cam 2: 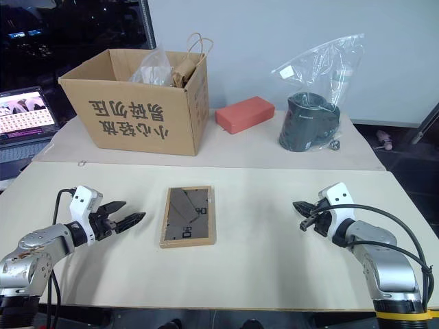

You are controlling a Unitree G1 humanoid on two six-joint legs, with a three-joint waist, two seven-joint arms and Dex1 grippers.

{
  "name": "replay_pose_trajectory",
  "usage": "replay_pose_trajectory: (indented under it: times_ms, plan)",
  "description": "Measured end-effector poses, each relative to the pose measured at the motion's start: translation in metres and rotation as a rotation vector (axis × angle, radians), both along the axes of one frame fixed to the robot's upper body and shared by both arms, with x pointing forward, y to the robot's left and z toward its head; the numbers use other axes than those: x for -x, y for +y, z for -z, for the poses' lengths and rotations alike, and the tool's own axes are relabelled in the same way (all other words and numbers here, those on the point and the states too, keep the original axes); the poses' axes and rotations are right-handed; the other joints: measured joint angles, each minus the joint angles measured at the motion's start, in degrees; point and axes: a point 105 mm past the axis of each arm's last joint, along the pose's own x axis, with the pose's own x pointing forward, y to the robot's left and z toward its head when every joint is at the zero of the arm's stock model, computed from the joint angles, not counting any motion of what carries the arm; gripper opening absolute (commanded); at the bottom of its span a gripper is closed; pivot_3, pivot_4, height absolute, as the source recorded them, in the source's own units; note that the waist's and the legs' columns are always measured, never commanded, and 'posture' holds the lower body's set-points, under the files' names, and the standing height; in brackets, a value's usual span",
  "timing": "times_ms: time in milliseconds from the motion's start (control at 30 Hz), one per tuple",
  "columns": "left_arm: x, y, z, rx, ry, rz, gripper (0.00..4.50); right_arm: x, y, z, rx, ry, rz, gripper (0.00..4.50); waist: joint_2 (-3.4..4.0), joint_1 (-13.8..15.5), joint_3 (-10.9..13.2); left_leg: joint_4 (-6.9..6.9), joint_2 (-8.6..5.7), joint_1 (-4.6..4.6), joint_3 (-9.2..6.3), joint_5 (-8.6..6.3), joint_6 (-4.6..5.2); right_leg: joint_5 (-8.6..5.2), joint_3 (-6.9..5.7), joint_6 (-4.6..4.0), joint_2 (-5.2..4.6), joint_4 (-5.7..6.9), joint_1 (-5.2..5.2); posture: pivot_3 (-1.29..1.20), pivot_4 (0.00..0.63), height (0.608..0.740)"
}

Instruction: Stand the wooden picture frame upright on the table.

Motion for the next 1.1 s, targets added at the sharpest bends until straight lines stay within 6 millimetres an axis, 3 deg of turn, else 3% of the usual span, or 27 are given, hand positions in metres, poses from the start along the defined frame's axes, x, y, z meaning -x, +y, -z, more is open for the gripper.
replay_pose_trajectory:
  times_ms: [67,100,167,233,267,333,467,567,700,800,933,1100]
  plan:
    - [0.0,0.0,0.0,0.002,0.001,0.001,4.23,0.0,0.0,0.0,0.0,0.0,0.0,0.01,0.0,0.0,0.0,0.0,0.0,0.0,0.0,0.0,0.0,0.0,0.0,0.0,0.0,0.0,0.0,0.0,0.15,0.74]
    - [0.002,0.001,-0.001,0.002,0.021,0.02,3.83,-0.003,0.005,0.0,0.024,0.006,-0.047,0.0,-0.03,-0.26,0.06,0.05,0.01,0.03,0.01,0.0,0.0,-0.01,0.01,0.01,0.01,0.06,0.01,0.0,0.15,0.74]
    - [0.006,-0.001,-0.021,-0.07,0.065,0.128,3.16,-0.016,0.024,-0.027,0.192,-0.025,-0.243,0.0,0.16,-1.15,0.67,0.08,-0.01,-0.28,0.01,0.3,0.13,0.22,0.06,0.26,0.02,0.11,-0.36,0.0,0.15,0.74]
    - [0.007,-0.002,-0.044,-0.179,0.028,0.171,2.42,-0.026,0.046,-0.059,0.263,-0.125,-0.375,0.0,0.13,-1.57,0.58,-0.13,0.01,0.15,0.01,0.33,0.15,0.21,0.02,0.23,0.01,-0.06,0.07,0.0,0.15,0.74]
    - [0.007,-0.004,-0.046,-0.203,0.022,0.181,2.04,-0.028,0.052,-0.062,0.272,-0.14,-0.404,0.0,0.11,-1.59,0.43,-0.15,0.01,0.19,0.01,0.31,0.16,0.17,0.02,0.21,0.01,-0.1,0.11,0.0,0.15,0.74]
    - [0.007,-0.01,-0.037,-0.221,0.056,0.197,1.26,-0.035,0.066,-0.056,0.286,-0.129,-0.465,0.0,0.08,-1.57,0.33,-0.17,0.0,0.09,0.01,0.29,0.18,0.13,0.01,0.2,0.01,-0.11,0.05,0.0,0.15,0.74]
    - [0.005,-0.035,-0.005,-0.203,0.146,0.244,0.04,-0.049,0.093,-0.019,0.283,-0.033,-0.539,0.0,0.11,-1.14,0.36,-0.07,-0.01,-0.4,0.01,0.31,0.18,0.32,-0.08,-0.1,0.0,-0.04,-0.3,0.0,0.15,0.74]
    - [-0.004,-0.048,0.01,-0.302,0.153,0.262,0.04,-0.062,0.115,-0.015,0.313,-0.036,-0.571,0.0,0.12,-0.98,0.37,-0.07,0.0,-0.32,0.0,0.32,0.16,0.35,-0.11,-0.14,0.01,0.0,-0.26,0.0,0.15,0.74]
    - [-0.009,-0.057,0.012,-0.364,0.11,0.282,0.04,-0.061,0.136,0.003,0.308,-0.003,-0.62,0.0,0.12,-0.52,0.36,-0.08,0.0,-0.2,0.01,0.32,0.16,0.34,-0.15,-0.13,0.0,0.01,-0.1,0.0,0.15,0.74]
    - [-0.011,-0.065,0.013,-0.392,0.085,0.305,0.04,-0.046,0.147,0.018,0.313,0.028,-0.697,0.0,0.13,0.36,0.36,-0.05,0.0,-0.2,0.0,0.32,0.16,0.33,-0.17,-0.12,-0.01,0.0,-0.04,0.0,0.15,0.74]
    - [-0.004,-0.085,0.014,-0.381,0.086,0.371,0.04,-0.007,0.154,0.032,0.311,0.083,-0.824,0.0,0.14,1.31,0.35,-0.04,-0.01,-0.26,0.0,0.32,0.16,0.31,-0.17,-0.09,-0.01,-0.03,-0.04,0.0,0.15,0.74]
    - [0.011,-0.097,0.02,-0.388,0.102,0.435,0.04,0.013,0.149,0.034,0.309,0.129,-0.834,0.0,0.14,1.3,0.34,0.0,0.0,-0.2,0.0,0.32,0.16,0.26,-0.16,-0.01,-0.01,0.01,-0.02,0.0,0.15,0.74]
